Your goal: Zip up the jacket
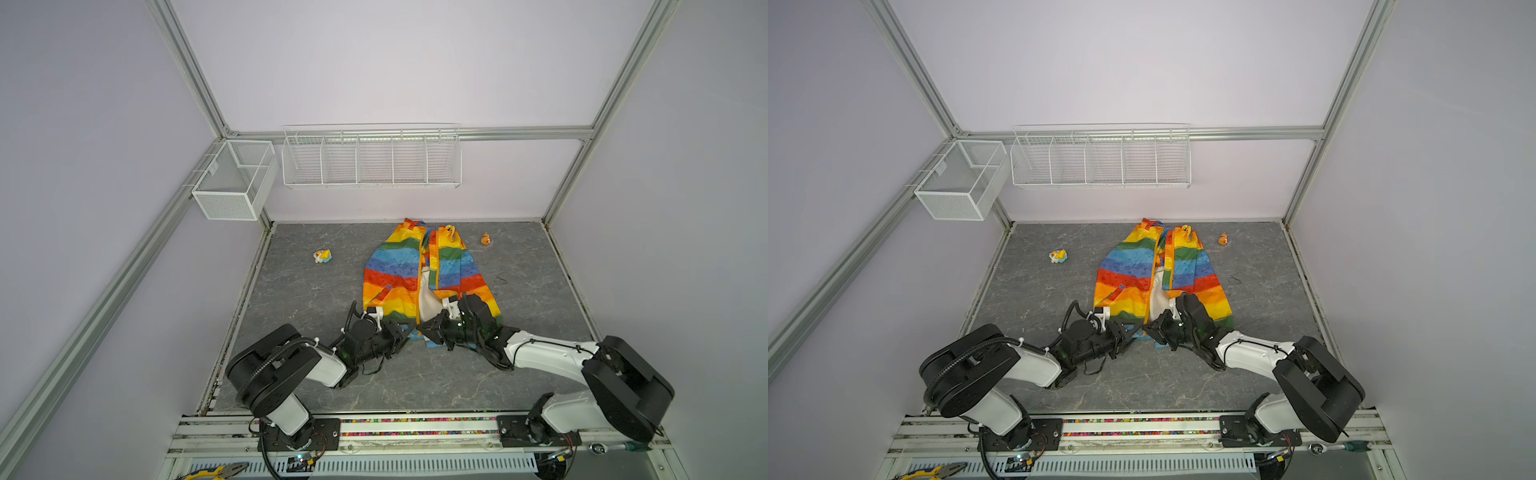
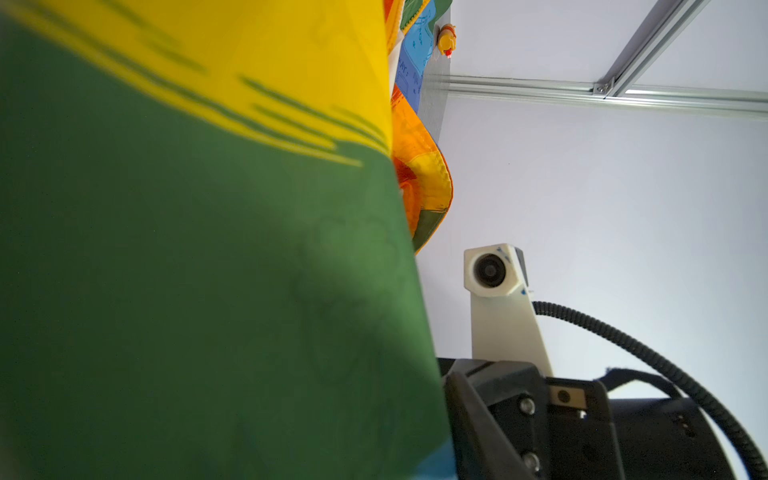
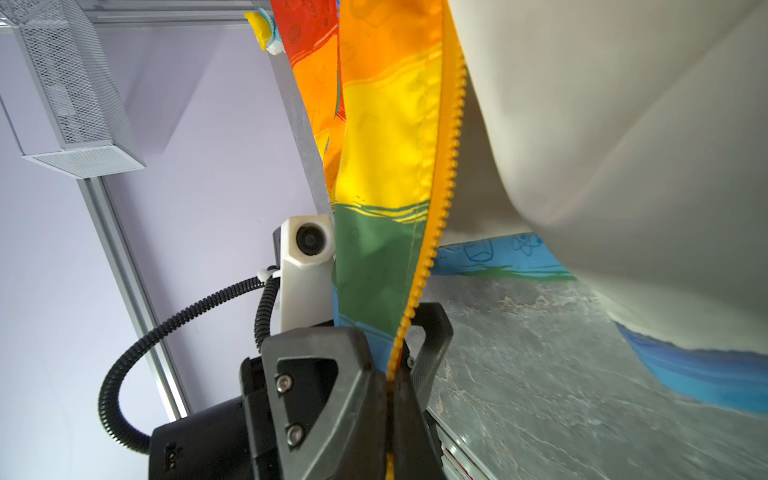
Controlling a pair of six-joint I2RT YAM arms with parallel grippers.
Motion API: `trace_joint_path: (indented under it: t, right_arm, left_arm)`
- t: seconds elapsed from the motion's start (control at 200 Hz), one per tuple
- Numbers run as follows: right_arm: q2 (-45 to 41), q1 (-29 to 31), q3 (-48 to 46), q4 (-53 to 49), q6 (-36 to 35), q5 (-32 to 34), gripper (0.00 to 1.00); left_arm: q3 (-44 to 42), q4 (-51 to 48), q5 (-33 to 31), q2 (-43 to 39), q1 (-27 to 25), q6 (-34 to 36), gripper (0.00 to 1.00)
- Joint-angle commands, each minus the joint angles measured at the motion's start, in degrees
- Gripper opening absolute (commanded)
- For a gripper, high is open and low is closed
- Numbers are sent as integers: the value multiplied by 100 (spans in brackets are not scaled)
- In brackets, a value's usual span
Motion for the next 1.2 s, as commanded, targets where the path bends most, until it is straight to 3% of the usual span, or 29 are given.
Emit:
trace_joint_path:
  t: [0.0,0.29,0.405,0.505,0.69,0.835,0.985,1.195]
  right_arm:
    - [-110,-25,-139,-129,-56,38,6]
    - [74,-85,-43,-37,-123,7,7]
    - [48,-167,16,-53,-142,69,28]
    - [112,-224,140,-13,-185,32,42]
    - [327,-257,265,85,-200,-40,56]
    - [571,-264,134,413,-38,-98,67]
    - [871,-264,34,949,136,-161,70]
    - [1366,-261,163,1851,381,-278,62]
  left_arm:
    - [-52,676,-55,87,-52,-97,32]
    - [59,-402,-4,-504,-108,213,9]
    - [14,-391,37,-448,-110,214,0]
    - [6,16,91,-205,-110,108,0]
    - [-12,836,134,285,-127,-98,0]
    - [-30,778,91,228,-154,-58,0]
    - [-13,336,71,-75,-153,74,0]
    - [-25,229,112,-181,-153,102,0]
